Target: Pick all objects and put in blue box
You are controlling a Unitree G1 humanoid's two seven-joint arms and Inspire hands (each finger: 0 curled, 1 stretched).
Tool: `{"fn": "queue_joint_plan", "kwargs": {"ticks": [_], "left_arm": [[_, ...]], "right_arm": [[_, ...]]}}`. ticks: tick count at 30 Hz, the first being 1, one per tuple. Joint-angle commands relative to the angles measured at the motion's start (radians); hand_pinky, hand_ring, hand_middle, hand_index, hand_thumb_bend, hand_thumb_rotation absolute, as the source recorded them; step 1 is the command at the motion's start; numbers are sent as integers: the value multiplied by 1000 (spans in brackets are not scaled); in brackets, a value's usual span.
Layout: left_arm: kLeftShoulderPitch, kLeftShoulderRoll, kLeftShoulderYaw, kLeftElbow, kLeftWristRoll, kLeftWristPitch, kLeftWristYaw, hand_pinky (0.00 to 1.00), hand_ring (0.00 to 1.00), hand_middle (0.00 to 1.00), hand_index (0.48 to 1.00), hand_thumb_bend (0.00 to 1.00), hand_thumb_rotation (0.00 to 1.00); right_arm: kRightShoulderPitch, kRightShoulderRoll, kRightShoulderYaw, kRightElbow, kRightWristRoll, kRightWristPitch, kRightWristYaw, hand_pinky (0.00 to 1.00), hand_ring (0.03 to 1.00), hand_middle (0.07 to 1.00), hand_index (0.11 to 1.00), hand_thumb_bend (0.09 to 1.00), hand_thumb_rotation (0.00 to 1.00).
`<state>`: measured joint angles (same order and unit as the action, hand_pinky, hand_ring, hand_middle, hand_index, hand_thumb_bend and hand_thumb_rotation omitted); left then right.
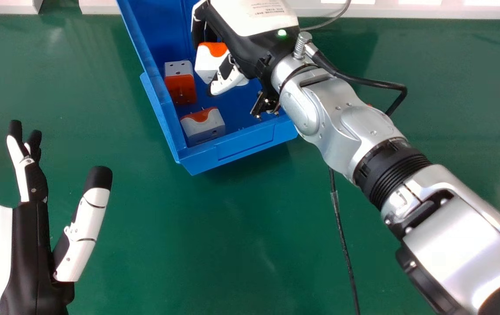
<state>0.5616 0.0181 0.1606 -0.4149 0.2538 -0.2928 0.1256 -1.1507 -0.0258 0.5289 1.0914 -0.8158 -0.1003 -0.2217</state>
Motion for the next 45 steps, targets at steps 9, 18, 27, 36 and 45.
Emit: {"fn": "queue_joint_plan", "kwargs": {"ticks": [9,18,27,36,45], "left_arm": [[12,-7,-20,-45,23,-1,8,1000,1000,1000,1000,662,870],[7,-11,-22,-43,34,2,13,1000,1000,1000,1000,661,870],[-9,0,-22,-32,28,2,7,1000,1000,1000,1000,643,862],[-42,20,-15,2,43,-22,18,1000,1000,1000,1000,605,868],[-53,28,-10,4,49,-16,15,1000,1000,1000,1000,593,874]], "right_arm": [[-65,21,28,40,4,11,-42,293,445,568,520,486,0],[-37,22,26,20,33,3,-36,293,442,567,522,487,0],[-17,17,45,-6,13,40,-71,289,431,533,579,483,0],[94,-27,42,-252,-4,136,-64,642,774,803,640,513,102],[443,-121,14,-864,-54,254,8,699,850,869,841,508,154]]}}
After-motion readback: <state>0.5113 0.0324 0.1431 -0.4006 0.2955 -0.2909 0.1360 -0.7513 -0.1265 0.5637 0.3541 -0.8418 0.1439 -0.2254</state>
